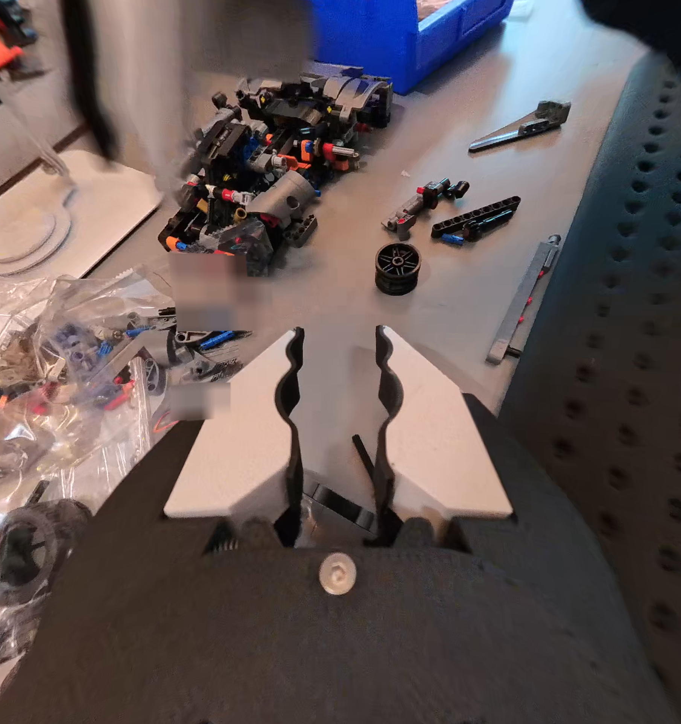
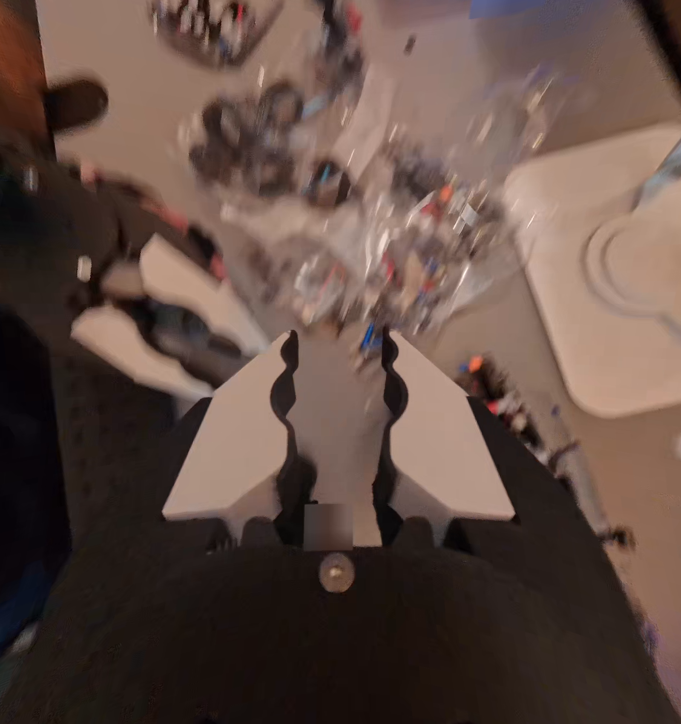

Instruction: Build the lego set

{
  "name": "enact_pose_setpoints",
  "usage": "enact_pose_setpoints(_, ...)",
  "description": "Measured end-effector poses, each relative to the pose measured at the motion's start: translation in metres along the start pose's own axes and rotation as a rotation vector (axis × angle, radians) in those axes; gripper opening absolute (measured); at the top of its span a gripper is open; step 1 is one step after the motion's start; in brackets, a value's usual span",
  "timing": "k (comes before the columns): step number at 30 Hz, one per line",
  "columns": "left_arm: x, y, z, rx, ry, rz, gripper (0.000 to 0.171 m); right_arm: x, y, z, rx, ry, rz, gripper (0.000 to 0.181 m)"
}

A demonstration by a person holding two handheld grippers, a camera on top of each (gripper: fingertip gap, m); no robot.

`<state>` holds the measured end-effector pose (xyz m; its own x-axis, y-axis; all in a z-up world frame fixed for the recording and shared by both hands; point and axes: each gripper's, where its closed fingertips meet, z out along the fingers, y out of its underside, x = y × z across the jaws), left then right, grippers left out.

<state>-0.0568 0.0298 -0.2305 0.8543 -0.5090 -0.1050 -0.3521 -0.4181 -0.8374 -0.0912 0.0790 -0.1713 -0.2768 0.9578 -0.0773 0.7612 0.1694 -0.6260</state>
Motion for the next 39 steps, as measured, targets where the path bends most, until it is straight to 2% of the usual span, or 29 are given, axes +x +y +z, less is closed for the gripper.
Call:
enact_pose_setpoints(3, 0.001, -0.005, 0.0, 0.017, 0.005, -0.004, 0.035, -0.025, 0.068, -0.003, -0.167, 0.013, -0.049, 0.05)
enact_pose_setpoints(7, 0.003, -0.006, 0.002, 0.008, 0.004, 0.004, 0.035, -0.033, 0.125, 0.02, -0.312, 0.025, -0.032, 0.061)
enact_pose_setpoints(8, 0.003, -0.005, 0.002, 0.006, 0.002, 0.004, 0.035, -0.029, 0.131, 0.026, -0.321, 0.041, -0.031, 0.059)
enact_pose_setpoints(9, 0.003, -0.004, 0.002, 0.003, 0.0, 0.002, 0.035, -0.026, 0.134, 0.03, -0.319, 0.051, -0.031, 0.043)
enact_pose_setpoints(10, 0.002, -0.003, 0.003, 0.0, -0.002, 0.0, 0.035, -0.024, 0.132, 0.032, -0.298, 0.058, -0.032, 0.031)
enact_pose_setpoints(12, 0.001, -0.003, 0.002, 0.002, -0.003, -0.006, 0.036, -0.026, 0.123, 0.029, -0.217, -0.004, 0.034, 0.031)
enact_pose_setpoints(13, 0.0, -0.003, 0.002, 0.007, -0.005, -0.011, 0.036, -0.03, 0.112, 0.025, -0.128, -0.068, 0.089, 0.03)
enact_pose_setpoints(17, 0.0, -0.017, -0.002, 0.072, -0.023, 0.016, 0.039, -0.056, 0.051, -0.017, 0.324, -0.486, 0.339, 0.031)
enact_pose_setpoints(19, 0.005, -0.037, -0.011, 0.178, -0.013, 0.03, 0.039, -0.064, 0.032, -0.04, 0.496, -0.647, 0.389, 0.031)
enact_pose_setpoints(21, 0.006, -0.054, -0.019, 0.261, -0.045, 0.064, 0.04, -0.067, 0.022, -0.053, 0.6, -0.743, 0.426, 0.031)
enact_pose_setpoints(24, 0.01, -0.067, -0.023, 0.316, -0.059, 0.094, 0.04, -0.072, 0.014, -0.062, 0.667, -0.825, 0.428, 0.031)
enact_pose_setpoints(27, 0.005, -0.063, -0.023, 0.288, -0.112, 0.121, 0.04, -0.062, 0.011, -0.057, 0.667, -0.741, 0.429, 0.031)
enact_pose_setpoints(30, -0.012, -0.056, -0.037, 0.285, -0.195, 0.099, 0.039, -0.043, 0.008, -0.039, 0.578, -0.491, 0.385, 0.031)
enact_pose_setpoints(34, -0.016, -0.053, -0.053, 0.349, -0.193, 0.027, 0.034, -0.008, -0.016, -0.013, 0.444, -0.244, 0.33, 0.031)
enact_pose_setpoints(36, -0.014, -0.056, -0.054, 0.36, -0.199, 0.046, 0.033, 0.018, -0.029, 0.009, 0.355, -0.111, 0.275, 0.031)
enact_pose_setpoints(39, -0.007, -0.059, -0.05, 0.366, -0.179, 0.085, 0.032, 0.04, -0.049, 0.053, 0.239, -0.097, 0.291, 0.031)
